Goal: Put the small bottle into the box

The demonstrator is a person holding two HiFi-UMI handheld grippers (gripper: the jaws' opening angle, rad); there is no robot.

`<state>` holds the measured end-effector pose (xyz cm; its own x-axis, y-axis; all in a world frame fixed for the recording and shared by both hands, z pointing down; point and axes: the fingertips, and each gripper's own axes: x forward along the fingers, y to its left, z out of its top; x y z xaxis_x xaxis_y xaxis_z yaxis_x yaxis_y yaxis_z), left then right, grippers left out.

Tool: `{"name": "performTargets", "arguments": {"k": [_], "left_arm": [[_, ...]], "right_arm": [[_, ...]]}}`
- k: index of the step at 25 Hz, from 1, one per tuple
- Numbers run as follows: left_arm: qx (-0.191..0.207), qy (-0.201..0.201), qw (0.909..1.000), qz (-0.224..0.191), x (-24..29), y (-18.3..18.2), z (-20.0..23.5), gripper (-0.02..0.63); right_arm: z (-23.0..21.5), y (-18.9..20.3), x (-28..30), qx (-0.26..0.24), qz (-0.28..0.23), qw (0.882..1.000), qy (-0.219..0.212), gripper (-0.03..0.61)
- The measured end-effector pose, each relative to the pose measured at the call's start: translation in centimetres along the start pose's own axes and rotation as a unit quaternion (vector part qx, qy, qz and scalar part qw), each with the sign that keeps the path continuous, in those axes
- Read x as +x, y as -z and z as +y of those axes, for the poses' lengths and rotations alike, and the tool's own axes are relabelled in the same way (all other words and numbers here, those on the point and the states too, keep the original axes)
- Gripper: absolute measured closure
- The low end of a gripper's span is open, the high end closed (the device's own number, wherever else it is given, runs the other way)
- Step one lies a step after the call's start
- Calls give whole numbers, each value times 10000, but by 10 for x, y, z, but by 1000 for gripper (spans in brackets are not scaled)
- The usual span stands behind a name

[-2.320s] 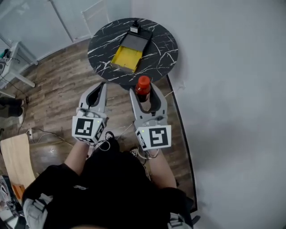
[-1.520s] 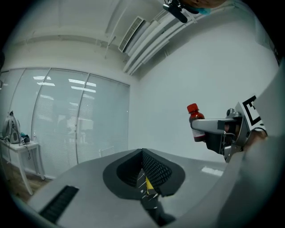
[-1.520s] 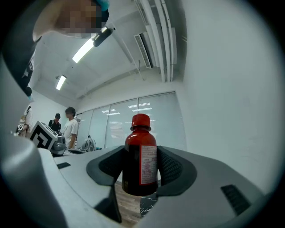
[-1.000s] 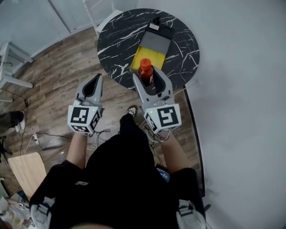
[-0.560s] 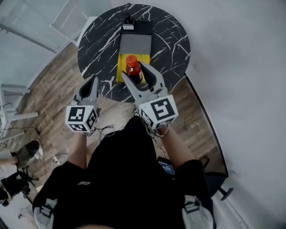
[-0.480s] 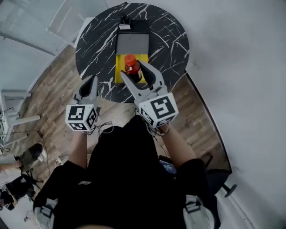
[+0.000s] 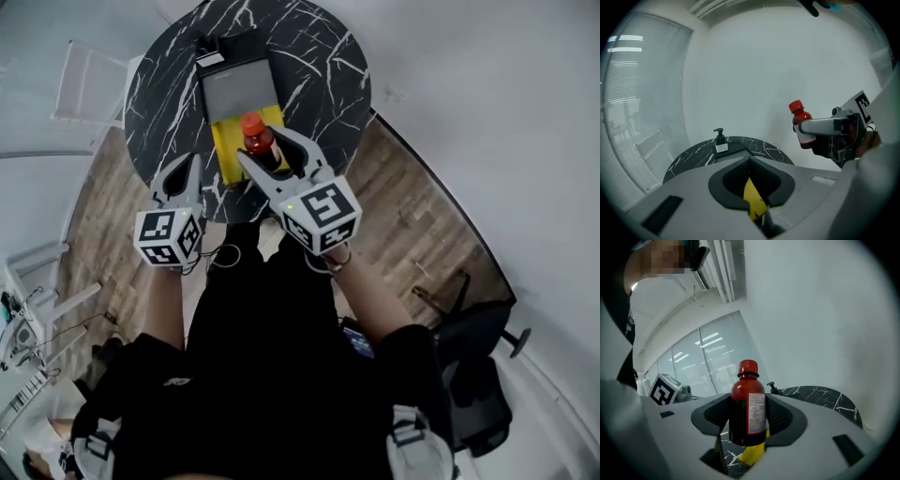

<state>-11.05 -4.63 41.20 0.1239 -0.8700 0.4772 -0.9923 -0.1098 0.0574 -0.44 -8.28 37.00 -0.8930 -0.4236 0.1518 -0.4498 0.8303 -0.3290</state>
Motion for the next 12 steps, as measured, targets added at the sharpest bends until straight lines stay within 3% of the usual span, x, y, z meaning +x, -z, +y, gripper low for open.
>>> {"name": "performTargets", "arguments": {"k": [6,12], "left_arm": [[80,680,9973,270,37,11,7,614],[71,1191,9913,553,74,36,16,614]], "right_arm": [[-20,32,15,455,375,9963,631,367],[-44,84,39,809,969,9840,1259,367]]}}
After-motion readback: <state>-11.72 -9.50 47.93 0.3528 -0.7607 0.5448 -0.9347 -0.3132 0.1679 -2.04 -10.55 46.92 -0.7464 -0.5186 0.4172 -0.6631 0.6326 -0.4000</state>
